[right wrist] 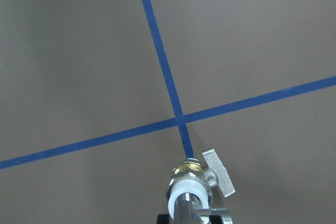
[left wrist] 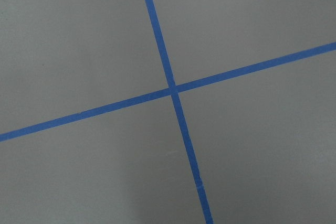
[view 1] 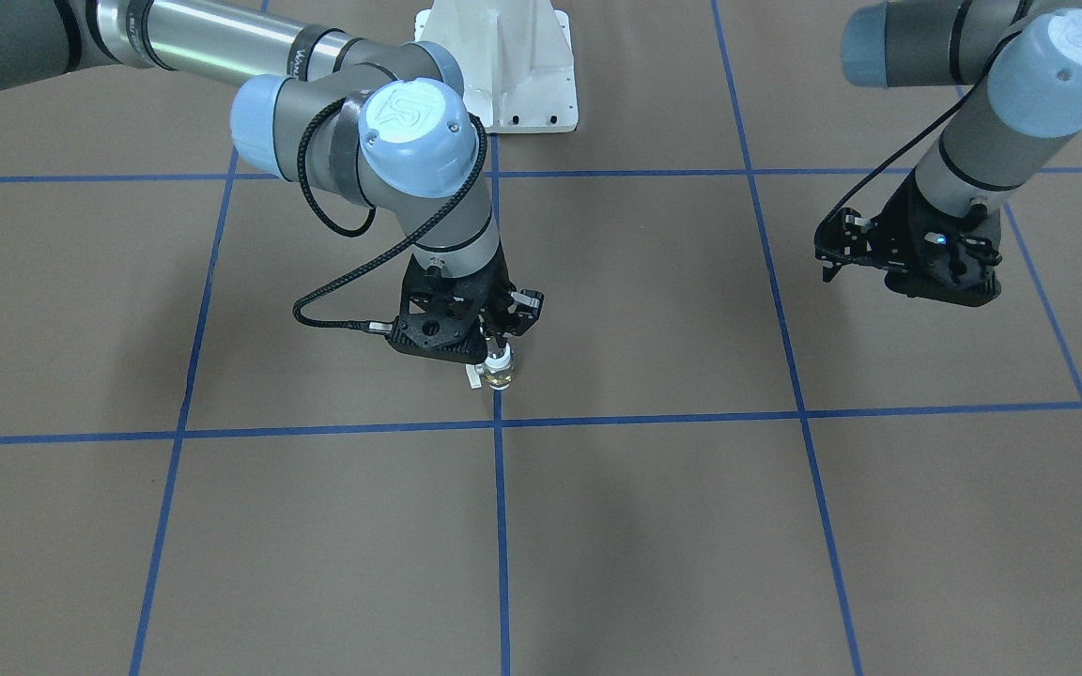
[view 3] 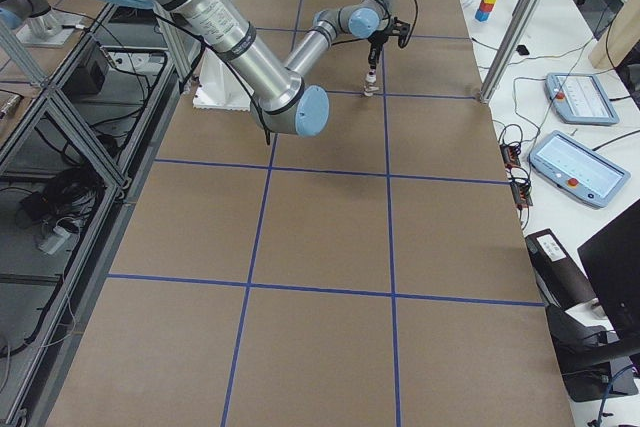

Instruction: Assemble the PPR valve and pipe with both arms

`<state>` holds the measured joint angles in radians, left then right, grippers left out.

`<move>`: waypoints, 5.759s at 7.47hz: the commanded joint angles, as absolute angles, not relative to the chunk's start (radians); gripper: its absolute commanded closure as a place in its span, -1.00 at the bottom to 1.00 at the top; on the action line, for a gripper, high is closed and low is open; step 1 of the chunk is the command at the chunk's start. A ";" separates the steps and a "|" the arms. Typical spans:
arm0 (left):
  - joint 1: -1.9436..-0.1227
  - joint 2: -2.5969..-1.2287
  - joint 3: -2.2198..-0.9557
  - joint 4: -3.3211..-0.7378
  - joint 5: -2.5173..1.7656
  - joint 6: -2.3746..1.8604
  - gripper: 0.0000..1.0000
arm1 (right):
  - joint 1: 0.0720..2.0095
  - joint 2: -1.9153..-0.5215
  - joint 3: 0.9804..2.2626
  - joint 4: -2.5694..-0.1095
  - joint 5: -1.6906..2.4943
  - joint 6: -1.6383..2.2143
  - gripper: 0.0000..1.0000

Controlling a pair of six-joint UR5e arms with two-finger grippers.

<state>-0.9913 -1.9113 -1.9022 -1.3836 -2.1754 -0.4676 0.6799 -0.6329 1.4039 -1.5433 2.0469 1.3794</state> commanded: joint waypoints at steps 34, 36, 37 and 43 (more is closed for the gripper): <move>-1.141 -1.738 -1.933 -1.515 -2.294 -0.318 -0.99 | 0.987 -1.338 1.924 -1.531 2.173 0.807 -0.99; -1.297 -1.657 -1.849 -1.578 -2.386 -0.104 -0.99 | 1.179 -1.484 1.875 -1.534 2.235 0.442 -0.99; -1.334 -1.620 -1.844 -1.575 -2.396 -0.024 -0.99 | 1.263 -1.532 1.834 -1.534 2.279 0.326 -0.99; -1.431 -1.552 -1.805 -1.562 -2.391 0.100 -0.99 | 1.476 -1.591 1.694 -1.546 2.402 0.070 -0.99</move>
<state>-1.4243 -1.5535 -1.8104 -1.5620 -2.3871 0.1003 1.4635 -1.5835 1.7023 -1.5441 2.3966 0.1132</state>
